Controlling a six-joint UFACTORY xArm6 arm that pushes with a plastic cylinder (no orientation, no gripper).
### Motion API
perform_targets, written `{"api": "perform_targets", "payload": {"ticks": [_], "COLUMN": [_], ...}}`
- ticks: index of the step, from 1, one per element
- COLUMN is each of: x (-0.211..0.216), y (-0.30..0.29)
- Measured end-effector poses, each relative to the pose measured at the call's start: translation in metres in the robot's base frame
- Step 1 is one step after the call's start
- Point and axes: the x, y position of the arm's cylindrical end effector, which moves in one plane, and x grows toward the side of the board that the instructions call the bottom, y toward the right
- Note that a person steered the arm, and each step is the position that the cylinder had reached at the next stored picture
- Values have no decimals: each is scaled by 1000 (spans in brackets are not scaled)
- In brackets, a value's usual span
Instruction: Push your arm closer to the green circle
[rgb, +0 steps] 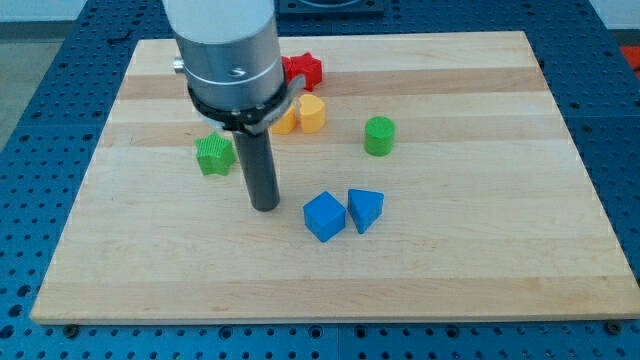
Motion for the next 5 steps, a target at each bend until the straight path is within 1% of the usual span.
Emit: {"api": "perform_targets", "payload": {"ticks": [3,4,5], "x": [2,2,-12], "y": [52,52,25]}}
